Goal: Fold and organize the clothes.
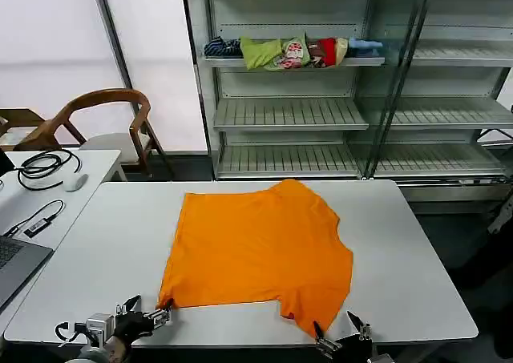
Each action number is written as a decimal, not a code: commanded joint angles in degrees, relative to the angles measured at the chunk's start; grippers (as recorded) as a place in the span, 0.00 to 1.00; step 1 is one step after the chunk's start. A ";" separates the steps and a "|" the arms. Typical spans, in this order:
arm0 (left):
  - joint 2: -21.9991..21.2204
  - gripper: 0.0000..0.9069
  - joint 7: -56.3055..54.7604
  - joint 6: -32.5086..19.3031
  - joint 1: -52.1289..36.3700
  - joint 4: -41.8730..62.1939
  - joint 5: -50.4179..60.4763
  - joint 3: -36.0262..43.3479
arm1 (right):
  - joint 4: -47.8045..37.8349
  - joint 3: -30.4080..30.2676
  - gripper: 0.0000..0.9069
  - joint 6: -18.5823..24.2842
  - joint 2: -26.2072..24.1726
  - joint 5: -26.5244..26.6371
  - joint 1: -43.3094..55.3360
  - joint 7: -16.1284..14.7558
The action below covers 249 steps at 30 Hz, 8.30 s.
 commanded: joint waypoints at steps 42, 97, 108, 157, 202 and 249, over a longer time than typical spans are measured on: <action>1.23 0.02 4.06 -1.32 -8.06 -1.80 -4.37 -0.04 | 0.80 1.94 0.00 -2.54 -0.34 7.06 11.03 0.13; -1.25 0.02 9.76 -5.86 -30.95 24.22 -6.19 10.26 | -24.83 -4.85 0.00 -4.07 4.97 5.27 39.99 -1.53; -1.56 0.02 10.06 -5.96 -30.93 23.36 -5.87 10.62 | -25.65 -4.93 0.00 -3.53 5.10 4.54 41.33 -2.20; 0.51 1.00 8.19 -4.41 -20.05 12.42 -0.69 8.30 | -15.37 1.85 1.00 -3.08 1.59 5.58 27.53 -0.88; -1.16 0.02 7.39 -4.22 -23.79 18.86 1.08 10.53 | -17.66 1.47 0.00 -2.35 2.15 8.26 25.39 -1.88; 1.62 0.02 10.70 -5.92 -10.81 7.66 1.36 3.49 | -11.91 6.79 1.00 -0.12 -1.90 9.16 21.09 -3.20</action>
